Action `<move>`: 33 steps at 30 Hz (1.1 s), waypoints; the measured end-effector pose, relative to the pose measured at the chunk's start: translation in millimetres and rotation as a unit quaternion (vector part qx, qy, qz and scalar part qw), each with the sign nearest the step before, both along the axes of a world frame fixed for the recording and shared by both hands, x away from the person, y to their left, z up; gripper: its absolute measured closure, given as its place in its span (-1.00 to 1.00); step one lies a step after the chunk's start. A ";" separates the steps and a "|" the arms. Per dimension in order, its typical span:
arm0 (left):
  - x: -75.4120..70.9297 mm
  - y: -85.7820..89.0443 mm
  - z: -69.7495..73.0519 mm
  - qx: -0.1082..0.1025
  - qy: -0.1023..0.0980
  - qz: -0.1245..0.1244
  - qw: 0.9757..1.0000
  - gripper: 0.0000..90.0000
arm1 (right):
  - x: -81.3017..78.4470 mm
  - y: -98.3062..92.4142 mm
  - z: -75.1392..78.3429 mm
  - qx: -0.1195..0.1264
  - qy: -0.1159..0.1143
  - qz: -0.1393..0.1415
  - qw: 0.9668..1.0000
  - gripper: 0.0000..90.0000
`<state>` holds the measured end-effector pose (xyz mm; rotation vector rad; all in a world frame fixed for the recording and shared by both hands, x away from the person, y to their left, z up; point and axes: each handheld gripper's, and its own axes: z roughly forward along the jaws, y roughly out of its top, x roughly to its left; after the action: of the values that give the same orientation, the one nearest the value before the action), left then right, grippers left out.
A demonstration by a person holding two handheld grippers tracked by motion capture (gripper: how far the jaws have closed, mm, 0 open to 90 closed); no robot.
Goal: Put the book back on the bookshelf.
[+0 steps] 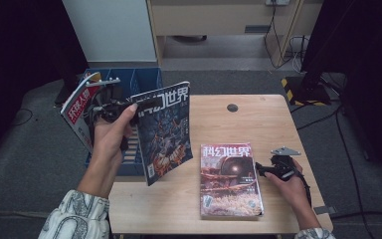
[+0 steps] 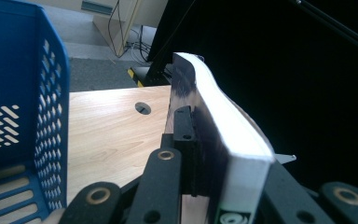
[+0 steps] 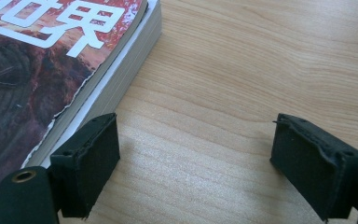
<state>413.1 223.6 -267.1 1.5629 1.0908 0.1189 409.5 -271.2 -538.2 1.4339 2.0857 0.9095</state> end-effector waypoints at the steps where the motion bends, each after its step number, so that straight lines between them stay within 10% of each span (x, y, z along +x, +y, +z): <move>1: -0.3 2.3 0.6 -0.001 0.000 0.001 1.000 0.83 | 0.0 0.0 0.0 0.000 0.000 0.000 1.000 -0.66; 33: -18.3 81.1 13.2 -0.009 -0.009 0.068 0.998 0.82 | -0.2 0.5 -0.3 0.000 -0.003 -0.002 1.000 -0.66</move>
<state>394.8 304.7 -253.9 1.4687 1.1803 0.2135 409.3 -270.7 -538.5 1.4335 2.0786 0.9101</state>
